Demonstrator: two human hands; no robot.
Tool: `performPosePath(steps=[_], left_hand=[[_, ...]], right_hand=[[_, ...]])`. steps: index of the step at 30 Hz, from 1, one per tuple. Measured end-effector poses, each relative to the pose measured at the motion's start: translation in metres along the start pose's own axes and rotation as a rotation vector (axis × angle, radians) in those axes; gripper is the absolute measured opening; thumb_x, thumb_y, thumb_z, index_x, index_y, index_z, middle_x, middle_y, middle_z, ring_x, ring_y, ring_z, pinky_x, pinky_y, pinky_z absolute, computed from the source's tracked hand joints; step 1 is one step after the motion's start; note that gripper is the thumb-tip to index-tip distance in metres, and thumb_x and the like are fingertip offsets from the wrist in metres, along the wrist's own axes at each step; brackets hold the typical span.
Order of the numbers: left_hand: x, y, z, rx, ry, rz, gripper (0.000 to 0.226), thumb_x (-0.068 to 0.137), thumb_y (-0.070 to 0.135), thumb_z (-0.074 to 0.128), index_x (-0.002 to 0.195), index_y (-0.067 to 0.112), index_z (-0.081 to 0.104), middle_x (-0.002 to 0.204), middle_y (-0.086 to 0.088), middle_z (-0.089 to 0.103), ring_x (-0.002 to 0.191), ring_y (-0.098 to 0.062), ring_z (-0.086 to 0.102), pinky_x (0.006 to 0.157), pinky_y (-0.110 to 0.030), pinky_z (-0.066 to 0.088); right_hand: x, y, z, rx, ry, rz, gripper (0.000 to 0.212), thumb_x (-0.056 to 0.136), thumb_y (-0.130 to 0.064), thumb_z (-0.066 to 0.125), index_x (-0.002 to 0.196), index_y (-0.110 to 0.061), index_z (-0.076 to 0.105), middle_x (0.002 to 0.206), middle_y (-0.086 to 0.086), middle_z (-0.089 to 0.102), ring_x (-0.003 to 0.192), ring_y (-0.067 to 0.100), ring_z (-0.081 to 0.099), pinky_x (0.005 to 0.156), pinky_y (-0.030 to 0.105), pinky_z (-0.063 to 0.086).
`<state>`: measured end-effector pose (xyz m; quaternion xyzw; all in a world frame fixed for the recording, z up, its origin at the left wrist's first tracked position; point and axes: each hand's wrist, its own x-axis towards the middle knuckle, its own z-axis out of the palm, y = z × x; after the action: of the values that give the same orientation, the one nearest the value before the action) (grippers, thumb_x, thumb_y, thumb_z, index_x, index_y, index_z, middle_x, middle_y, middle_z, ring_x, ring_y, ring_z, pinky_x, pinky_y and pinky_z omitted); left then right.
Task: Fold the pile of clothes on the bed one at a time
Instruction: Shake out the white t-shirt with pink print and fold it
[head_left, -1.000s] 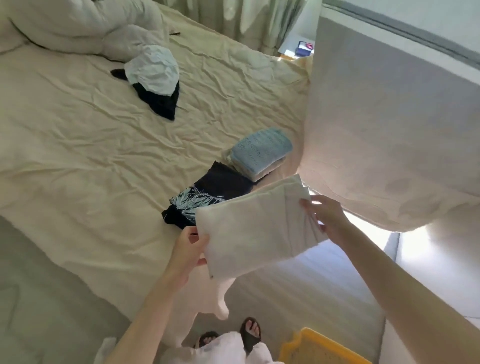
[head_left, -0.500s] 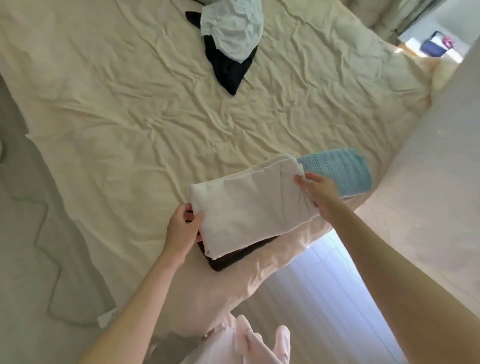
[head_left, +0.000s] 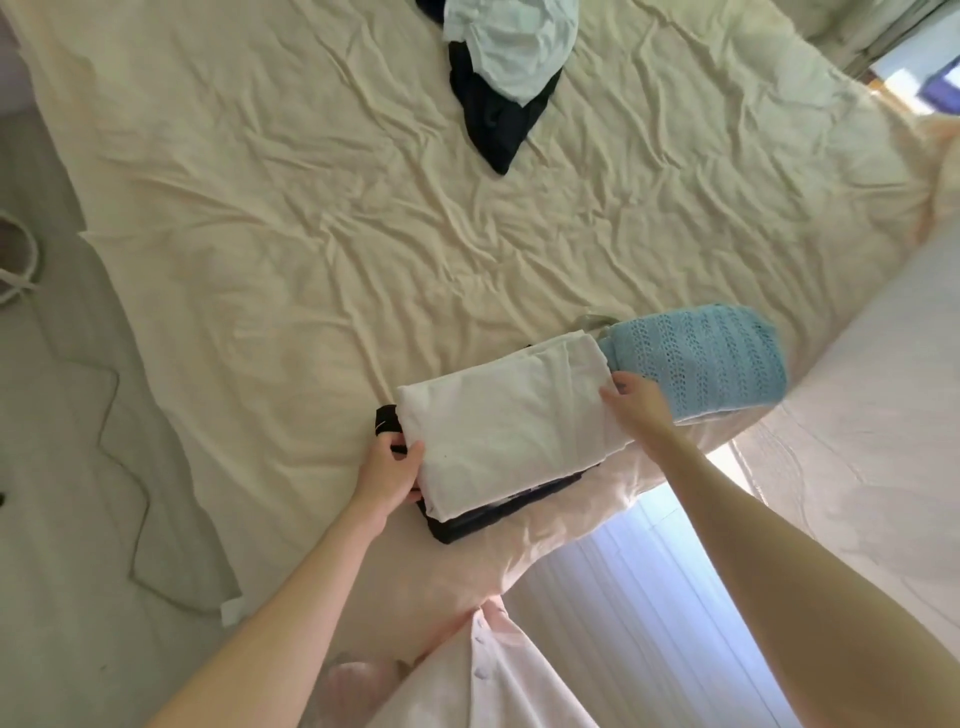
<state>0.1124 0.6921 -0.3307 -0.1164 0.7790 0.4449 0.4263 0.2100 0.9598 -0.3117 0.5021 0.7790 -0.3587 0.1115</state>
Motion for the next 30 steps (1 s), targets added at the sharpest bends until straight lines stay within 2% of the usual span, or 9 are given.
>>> performPosePath(steps=[1,2,4,7,9,12,15,24,30], left_hand=[[-0.005,0.001,-0.003,0.104,0.012,0.036,0.032,0.095,0.025,0.05,0.122,0.01,0.046,0.113,-0.009,0.057,0.101,-0.027,0.059,0.079,-0.036,0.052],[-0.013,0.002,-0.008,0.238,0.026,0.089,0.039,0.094,0.028,0.05,0.128,0.01,0.044,0.119,-0.008,0.055,0.111,-0.027,0.055,0.089,-0.036,0.047],[-0.038,0.004,-0.023,0.553,0.101,0.264,0.049,0.094,0.033,0.049,0.137,0.013,0.039,0.132,-0.008,0.048,0.122,-0.027,0.047,0.097,-0.038,0.04],[-0.084,0.006,-0.054,0.869,0.301,0.631,0.05,0.093,0.032,0.052,0.137,0.01,0.043,0.134,-0.012,0.049,0.121,-0.03,0.048,0.098,-0.041,0.039],[-0.115,0.004,-0.075,0.897,0.377,0.717,0.052,0.094,0.032,0.051,0.14,0.011,0.041,0.141,-0.014,0.043,0.129,-0.03,0.041,0.105,-0.042,0.034],[-0.157,-0.015,-0.104,0.914,0.415,0.709,0.056,0.095,0.036,0.047,0.145,0.017,0.033,0.151,-0.011,0.03,0.138,-0.028,0.027,0.112,-0.04,0.023],[-0.188,-0.042,-0.133,0.92,0.431,0.668,0.057,0.096,0.04,0.041,0.148,0.023,0.025,0.155,-0.007,0.022,0.143,-0.024,0.017,0.115,-0.04,0.018],[-0.247,-0.101,-0.219,0.74,0.49,0.624,0.055,0.096,0.04,0.041,0.147,0.024,0.029,0.155,-0.004,0.022,0.145,-0.022,0.012,0.115,-0.038,0.017],[-0.257,-0.126,-0.304,0.754,0.523,0.576,0.056,0.096,0.045,0.036,0.148,0.028,0.023,0.157,-0.001,0.016,0.146,-0.018,0.007,0.115,-0.035,0.012]], right_hand=[[-0.01,-0.002,-0.004,-0.059,0.0,-0.055,0.019,0.094,-0.02,0.051,0.098,-0.004,0.061,0.084,0.004,0.056,0.091,0.03,0.054,0.066,0.031,0.033],[-0.023,-0.004,-0.008,-0.127,-0.001,-0.13,0.027,0.095,-0.023,0.052,0.112,-0.004,0.059,0.096,0.006,0.058,0.103,0.031,0.054,0.075,0.031,0.036],[-0.054,-0.008,-0.016,-0.257,0.02,-0.316,0.046,0.095,-0.029,0.053,0.136,-0.008,0.046,0.129,0.011,0.053,0.122,0.029,0.047,0.096,0.037,0.037],[-0.108,-0.021,-0.024,-0.356,0.11,-0.542,0.056,0.094,-0.04,0.052,0.143,-0.016,0.039,0.145,0.009,0.042,0.132,0.026,0.04,0.107,0.039,0.031],[-0.144,-0.029,-0.024,-0.379,0.151,-0.634,0.058,0.093,-0.044,0.052,0.144,-0.018,0.038,0.148,0.007,0.039,0.135,0.025,0.037,0.111,0.039,0.027],[-0.196,-0.037,-0.012,-0.356,0.151,-0.716,0.059,0.092,-0.043,0.054,0.144,-0.018,0.039,0.149,0.007,0.038,0.136,0.026,0.036,0.112,0.039,0.025],[-0.237,-0.043,0.006,-0.343,0.111,-0.739,0.06,0.093,-0.043,0.053,0.146,-0.021,0.035,0.151,0.005,0.035,0.137,0.024,0.033,0.112,0.036,0.022],[-0.315,-0.083,0.051,-0.289,0.047,-0.837,0.055,0.094,-0.039,0.052,0.145,-0.025,0.034,0.148,-0.005,0.038,0.133,0.02,0.038,0.107,0.031,0.025],[-0.353,-0.148,0.111,-0.294,0.018,-0.895,0.058,0.092,-0.04,0.053,0.144,-0.02,0.038,0.145,0.002,0.043,0.131,0.025,0.042,0.11,0.04,0.03]])
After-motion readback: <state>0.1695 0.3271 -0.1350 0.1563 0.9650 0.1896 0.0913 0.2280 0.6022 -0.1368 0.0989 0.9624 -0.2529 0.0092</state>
